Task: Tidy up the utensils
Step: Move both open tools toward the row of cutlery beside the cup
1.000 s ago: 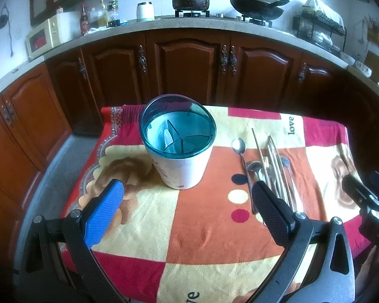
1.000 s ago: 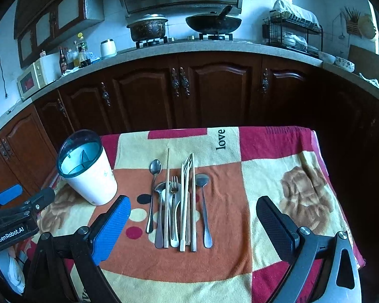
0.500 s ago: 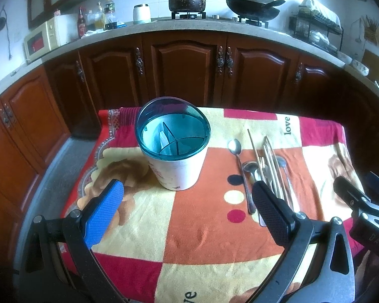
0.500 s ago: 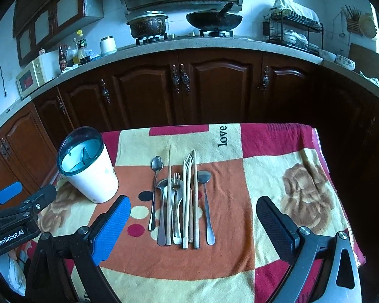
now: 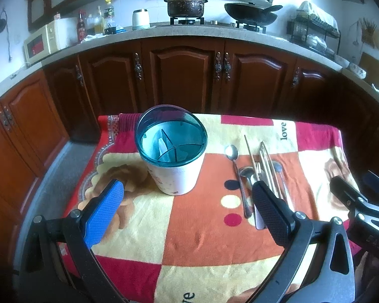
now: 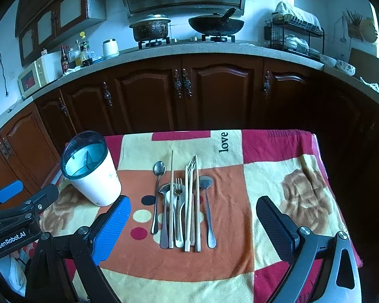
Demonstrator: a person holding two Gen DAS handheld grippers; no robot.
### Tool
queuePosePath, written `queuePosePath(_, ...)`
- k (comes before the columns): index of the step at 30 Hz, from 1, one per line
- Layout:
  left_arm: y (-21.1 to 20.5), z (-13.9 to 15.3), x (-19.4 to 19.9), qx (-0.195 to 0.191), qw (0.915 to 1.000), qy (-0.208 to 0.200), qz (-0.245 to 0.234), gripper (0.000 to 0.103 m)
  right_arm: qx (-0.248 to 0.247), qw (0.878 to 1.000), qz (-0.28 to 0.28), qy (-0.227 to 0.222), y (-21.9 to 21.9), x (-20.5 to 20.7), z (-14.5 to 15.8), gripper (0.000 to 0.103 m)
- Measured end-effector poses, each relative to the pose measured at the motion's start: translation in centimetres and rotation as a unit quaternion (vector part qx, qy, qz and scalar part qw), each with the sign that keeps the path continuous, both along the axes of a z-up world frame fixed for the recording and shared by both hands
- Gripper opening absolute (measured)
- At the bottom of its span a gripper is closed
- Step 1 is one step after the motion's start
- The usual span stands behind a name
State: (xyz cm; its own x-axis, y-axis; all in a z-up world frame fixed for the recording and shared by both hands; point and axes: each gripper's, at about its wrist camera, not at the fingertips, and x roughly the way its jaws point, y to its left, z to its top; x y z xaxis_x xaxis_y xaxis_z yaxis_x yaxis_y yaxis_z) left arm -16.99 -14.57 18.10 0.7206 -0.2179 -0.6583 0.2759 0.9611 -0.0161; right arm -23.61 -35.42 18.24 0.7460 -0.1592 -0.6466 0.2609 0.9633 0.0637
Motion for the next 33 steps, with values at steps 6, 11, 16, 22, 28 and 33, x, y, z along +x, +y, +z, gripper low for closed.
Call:
queuePosePath(6, -0.6, 0.1, -0.2, 0.001, 1.0000, 0.002, -0.009, 0.102, -0.004, 1.000, -0.005, 0.001, -0.2, -0.1, 0.3, 0.099)
queuePosePath(11, -0.9, 0.3, -0.4, 0.000, 0.9999, -0.003, -0.012, 0.102, -0.004, 1.000, -0.007, 0.003, -0.4, -0.1, 0.3, 0.099)
queuePosePath(16, -0.9, 0.4, -0.4, -0.003, 0.9999, -0.001, -0.012, 0.102, -0.003, 1.000, -0.010, 0.003, -0.6, 0.0, 0.4, 0.099)
queuePosePath(22, -1.1, 0.5, -0.4, -0.007, 0.9999, -0.001, -0.014, 0.102, -0.005, 1.000, -0.013, 0.006, -0.8, 0.0, 0.2, 0.099)
queuePosePath(28, -1.4, 0.4, -0.4, -0.006, 0.9999, 0.001, -0.015, 0.102, -0.006, 1.000, -0.014, 0.010, -0.9, 0.0, 0.0, 0.099)
queuePosePath(33, -1.6, 0.2, -0.4, -0.004, 0.9999, 0.004, -0.016, 0.102, -0.004, 1.000, -0.014, 0.014, -1.1, 0.1, -0.2, 0.099)
